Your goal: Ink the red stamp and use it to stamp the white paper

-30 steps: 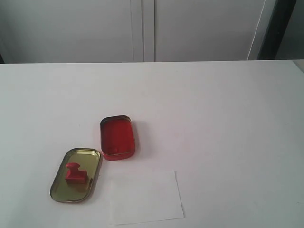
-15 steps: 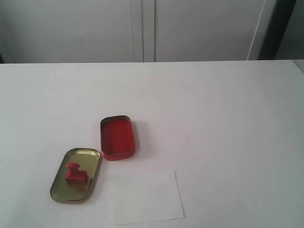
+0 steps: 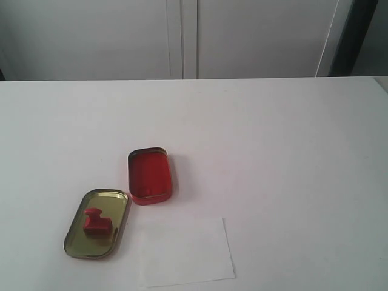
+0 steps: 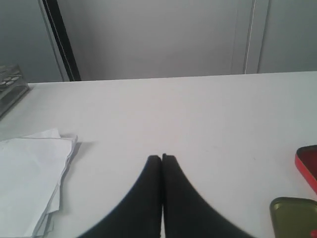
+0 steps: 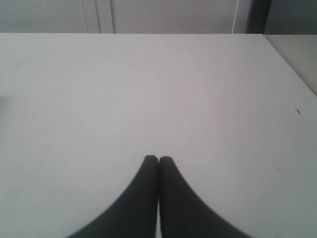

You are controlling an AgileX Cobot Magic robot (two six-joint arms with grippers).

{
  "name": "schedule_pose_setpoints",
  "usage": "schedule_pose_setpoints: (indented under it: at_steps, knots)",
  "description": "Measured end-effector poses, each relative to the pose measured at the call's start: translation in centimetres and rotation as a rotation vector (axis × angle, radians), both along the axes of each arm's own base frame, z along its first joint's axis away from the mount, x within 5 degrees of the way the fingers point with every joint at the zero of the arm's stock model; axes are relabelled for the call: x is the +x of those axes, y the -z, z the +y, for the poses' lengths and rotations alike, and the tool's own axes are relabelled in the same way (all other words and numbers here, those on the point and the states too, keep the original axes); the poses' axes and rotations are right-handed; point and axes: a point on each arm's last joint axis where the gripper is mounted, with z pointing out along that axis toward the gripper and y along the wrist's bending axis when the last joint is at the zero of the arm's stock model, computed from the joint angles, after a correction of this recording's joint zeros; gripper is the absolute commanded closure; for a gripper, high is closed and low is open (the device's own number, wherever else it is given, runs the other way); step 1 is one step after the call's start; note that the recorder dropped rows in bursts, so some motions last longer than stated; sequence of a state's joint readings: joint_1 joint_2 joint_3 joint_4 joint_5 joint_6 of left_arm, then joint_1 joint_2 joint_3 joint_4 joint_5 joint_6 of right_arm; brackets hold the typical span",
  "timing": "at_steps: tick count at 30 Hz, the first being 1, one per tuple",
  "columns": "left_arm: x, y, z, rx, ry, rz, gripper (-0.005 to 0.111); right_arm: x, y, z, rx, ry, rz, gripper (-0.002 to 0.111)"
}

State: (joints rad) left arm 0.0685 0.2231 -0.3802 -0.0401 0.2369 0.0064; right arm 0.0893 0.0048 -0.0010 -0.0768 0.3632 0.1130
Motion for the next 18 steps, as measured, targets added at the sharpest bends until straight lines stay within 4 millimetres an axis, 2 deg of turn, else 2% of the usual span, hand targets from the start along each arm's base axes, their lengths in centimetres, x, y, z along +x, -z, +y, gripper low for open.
schedule_pose_setpoints:
  at_steps: [10, 18]
  knots:
    - [2.8, -4.2, 0.1, 0.041, 0.026, 0.156, 0.107, 0.0, 0.0, 0.0, 0.002, 0.0, 0.0, 0.108]
    - [5.6, -6.1, 0.2, 0.042, 0.048, 0.325, 0.107, 0.0, 0.0, 0.0, 0.002, 0.0, 0.0, 0.108]
